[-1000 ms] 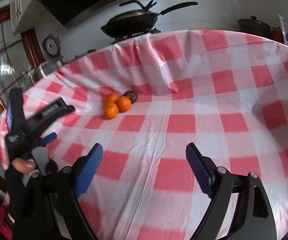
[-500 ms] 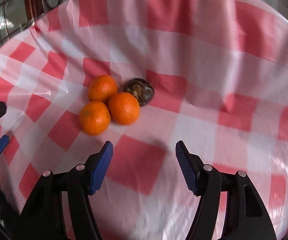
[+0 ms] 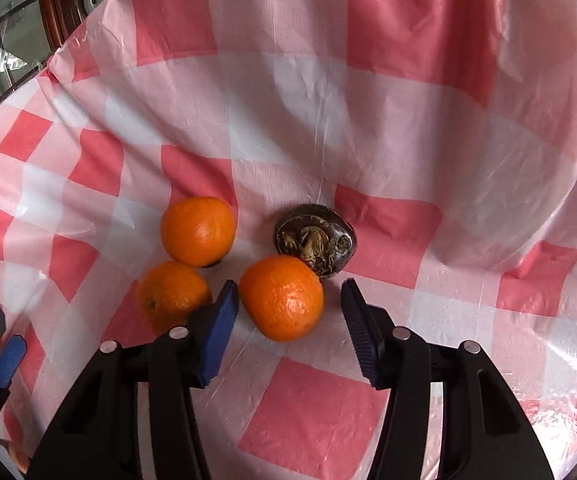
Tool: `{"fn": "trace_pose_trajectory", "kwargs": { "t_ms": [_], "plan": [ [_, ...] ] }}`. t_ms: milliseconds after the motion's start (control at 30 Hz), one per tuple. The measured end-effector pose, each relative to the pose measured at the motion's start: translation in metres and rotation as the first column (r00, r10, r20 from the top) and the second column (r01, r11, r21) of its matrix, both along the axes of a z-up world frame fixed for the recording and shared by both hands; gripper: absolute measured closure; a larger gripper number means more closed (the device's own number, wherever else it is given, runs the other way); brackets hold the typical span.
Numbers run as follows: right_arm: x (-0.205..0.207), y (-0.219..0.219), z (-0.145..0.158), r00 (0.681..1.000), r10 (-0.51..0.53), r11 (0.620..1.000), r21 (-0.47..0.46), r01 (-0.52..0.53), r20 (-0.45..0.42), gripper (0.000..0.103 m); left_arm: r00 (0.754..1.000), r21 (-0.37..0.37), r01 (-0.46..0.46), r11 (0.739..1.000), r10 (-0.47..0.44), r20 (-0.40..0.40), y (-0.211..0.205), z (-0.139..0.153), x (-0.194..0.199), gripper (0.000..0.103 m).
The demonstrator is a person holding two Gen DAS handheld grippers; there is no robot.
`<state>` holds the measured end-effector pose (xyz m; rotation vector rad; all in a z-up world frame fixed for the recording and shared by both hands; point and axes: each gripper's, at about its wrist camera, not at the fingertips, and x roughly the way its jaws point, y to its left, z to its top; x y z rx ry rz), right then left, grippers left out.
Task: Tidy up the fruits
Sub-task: 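Grasp a tangerine with the right tool while the left tool grasps another tangerine, then carry both tangerines over the white box and open both tools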
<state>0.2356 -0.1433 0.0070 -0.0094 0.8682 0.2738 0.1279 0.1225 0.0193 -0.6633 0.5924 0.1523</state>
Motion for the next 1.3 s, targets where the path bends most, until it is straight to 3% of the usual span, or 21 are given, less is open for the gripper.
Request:
{"fn": "trace_pose_trajectory", "kwargs": {
  "t_ms": [133, 267, 400, 533, 767, 867, 967, 1000, 1033, 1100, 1300],
  "plan": [
    [-0.019, -0.007, 0.004, 0.999, -0.021, 0.999, 0.047, 0.019, 0.027, 0.066, 0.999, 0.032, 0.041, 0.999, -0.041, -0.010, -0.007, 0.001, 0.003, 0.002],
    [-0.063, -0.037, 0.011, 0.991, -0.111, 0.983, 0.155, 0.099, 0.075, 0.066, 0.996, 0.064, 0.083, 0.994, -0.082, -0.024, -0.015, 0.002, 0.006, 0.002],
    [-0.088, -0.076, 0.007, 0.968, -0.242, 0.937, 0.275, 0.215, 0.068, 0.066, 0.986, 0.114, 0.165, 0.980, -0.161, -0.046, -0.032, 0.004, 0.012, 0.002],
    [-0.083, -0.103, -0.008, 0.952, -0.308, 0.876, 0.393, 0.281, 0.004, 0.066, 0.960, 0.131, 0.279, 0.951, -0.272, -0.068, -0.056, 0.003, 0.024, 0.002],
    [-0.087, -0.107, 0.001, 0.958, -0.285, 0.872, 0.418, 0.255, 0.009, 0.066, 0.927, 0.197, 0.368, 0.909, -0.344, -0.147, -0.095, 0.000, 0.065, 0.002],
    [-0.086, -0.107, 0.001, 0.961, -0.278, 0.872, 0.421, 0.249, 0.007, 0.066, 0.919, 0.202, 0.378, 0.904, -0.340, -0.197, -0.101, -0.004, 0.087, 0.003],
    [-0.084, -0.104, 0.000, 0.962, -0.273, 0.874, 0.419, 0.247, 0.002, 0.066, 0.909, 0.194, 0.381, 0.904, -0.328, -0.255, -0.100, -0.010, 0.106, 0.025],
    [-0.084, -0.104, 0.000, 0.963, -0.271, 0.874, 0.420, 0.246, 0.001, 0.066, 0.908, 0.232, 0.385, 0.894, -0.321, -0.269, -0.103, -0.010, 0.109, 0.039],
    [-0.084, -0.104, -0.001, 0.963, -0.269, 0.874, 0.420, 0.244, 0.001, 0.066, 0.906, 0.258, 0.390, 0.884, -0.318, -0.281, -0.106, -0.010, 0.110, 0.041],
    [-0.084, -0.103, -0.001, 0.964, -0.266, 0.875, 0.420, 0.242, -0.001, 0.066, 0.897, 0.282, 0.417, 0.864, -0.341, -0.281, -0.112, -0.011, 0.108, 0.060],
    [-0.084, -0.105, -0.002, 0.966, -0.257, 0.871, 0.433, 0.232, 0.000, 0.066, 0.920, 0.389, 0.388, 0.836, -0.328, -0.213, -0.120, 0.003, 0.080, 0.061]
  ]
}}
